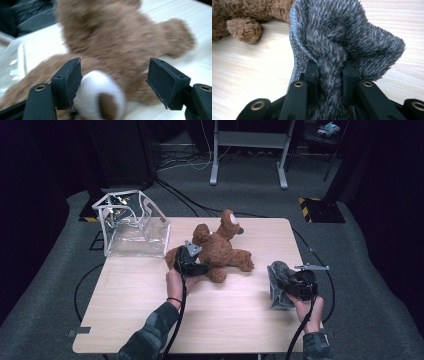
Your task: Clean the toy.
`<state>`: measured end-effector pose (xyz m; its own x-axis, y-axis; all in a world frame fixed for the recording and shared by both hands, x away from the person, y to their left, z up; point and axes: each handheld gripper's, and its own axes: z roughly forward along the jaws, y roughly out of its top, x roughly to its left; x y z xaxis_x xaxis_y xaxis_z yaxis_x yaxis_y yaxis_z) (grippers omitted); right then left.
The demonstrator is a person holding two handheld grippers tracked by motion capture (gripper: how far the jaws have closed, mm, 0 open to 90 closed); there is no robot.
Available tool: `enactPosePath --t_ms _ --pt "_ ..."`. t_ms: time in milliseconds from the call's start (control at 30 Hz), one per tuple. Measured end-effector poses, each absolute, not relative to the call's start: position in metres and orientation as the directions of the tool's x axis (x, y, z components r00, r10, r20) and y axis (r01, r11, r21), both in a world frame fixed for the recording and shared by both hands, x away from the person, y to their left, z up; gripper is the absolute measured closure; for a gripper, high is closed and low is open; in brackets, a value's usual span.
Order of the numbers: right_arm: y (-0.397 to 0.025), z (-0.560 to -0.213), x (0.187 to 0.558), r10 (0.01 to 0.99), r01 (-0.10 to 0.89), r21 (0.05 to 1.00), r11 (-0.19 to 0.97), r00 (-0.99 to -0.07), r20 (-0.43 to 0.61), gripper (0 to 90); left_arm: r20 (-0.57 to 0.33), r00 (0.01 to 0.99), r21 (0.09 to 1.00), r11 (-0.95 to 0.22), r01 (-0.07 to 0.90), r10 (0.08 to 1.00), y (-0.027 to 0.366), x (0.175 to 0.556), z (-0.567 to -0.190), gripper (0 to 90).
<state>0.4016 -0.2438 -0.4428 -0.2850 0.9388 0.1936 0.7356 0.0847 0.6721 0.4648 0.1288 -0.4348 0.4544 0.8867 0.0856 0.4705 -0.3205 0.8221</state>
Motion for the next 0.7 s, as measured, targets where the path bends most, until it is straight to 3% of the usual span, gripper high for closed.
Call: enactPosePath --t_ms 133,233,433,700 --pt "-0.244 -0.443 0.402 0.938 0.731 0.676 0.089 -0.29 0.19 71.6 0.09 0.397 0.811 -0.298 0.503 0.914 0.136 0.469 -0.439 22.6" --pt "-0.244 -0.444 0.403 0.938 0.734 0.674 0.084 -0.285 0.194 71.5 0.102 0.382 0.785 -0.311 0.536 0.918 0.136 0.473 -0.445 25.2" --pt "-0.243 -0.445 0.402 0.939 0.739 0.669 0.08 -0.281 0.199 71.6 0.107 0.423 0.773 -0.343 0.534 0.9 0.141 0.481 -0.455 54.6" --pt "-0.245 -0.437 0.403 0.939 0.725 0.683 0.085 -0.288 0.189 71.6 0.096 0.54 0.812 -0.38 0.444 0.836 0.145 0.477 -0.456 64.5"
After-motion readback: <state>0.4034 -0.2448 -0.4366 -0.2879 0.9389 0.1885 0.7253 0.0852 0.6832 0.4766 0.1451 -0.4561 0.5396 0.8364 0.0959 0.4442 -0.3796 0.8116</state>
